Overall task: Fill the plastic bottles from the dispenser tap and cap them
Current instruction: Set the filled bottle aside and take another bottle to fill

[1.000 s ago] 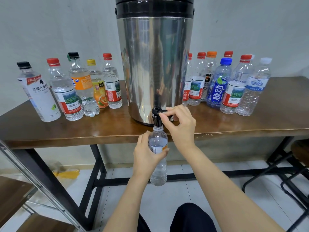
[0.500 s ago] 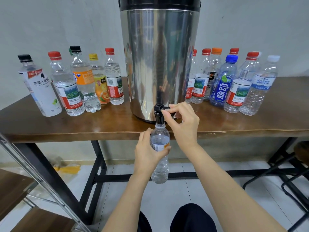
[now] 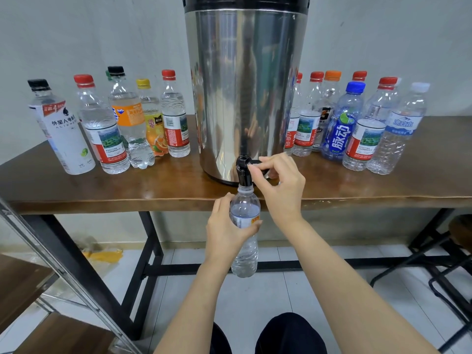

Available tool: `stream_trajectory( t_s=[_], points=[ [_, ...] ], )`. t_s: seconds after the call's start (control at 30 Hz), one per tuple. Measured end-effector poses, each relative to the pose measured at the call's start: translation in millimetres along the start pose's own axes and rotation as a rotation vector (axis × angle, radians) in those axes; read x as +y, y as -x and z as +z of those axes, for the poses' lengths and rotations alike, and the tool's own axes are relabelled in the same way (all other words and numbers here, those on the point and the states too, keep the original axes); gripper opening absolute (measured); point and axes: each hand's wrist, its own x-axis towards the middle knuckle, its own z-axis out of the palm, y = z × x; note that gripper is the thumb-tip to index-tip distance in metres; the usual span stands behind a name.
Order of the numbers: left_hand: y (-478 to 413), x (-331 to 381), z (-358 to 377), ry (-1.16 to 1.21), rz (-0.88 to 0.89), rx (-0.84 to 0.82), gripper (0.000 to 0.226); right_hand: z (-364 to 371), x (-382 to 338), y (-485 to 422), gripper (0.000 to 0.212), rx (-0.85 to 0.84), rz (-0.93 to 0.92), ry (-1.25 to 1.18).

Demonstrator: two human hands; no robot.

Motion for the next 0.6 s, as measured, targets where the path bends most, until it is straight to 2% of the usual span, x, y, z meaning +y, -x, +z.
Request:
stream_trajectory(
  t_s=[0.6],
  points=[
    [0.1, -1.1, 0.5, 0.0, 0.003, 0.002, 0.076, 0.1, 0.8, 0.6, 0.024, -0.008, 0.005, -0.022]
  ],
)
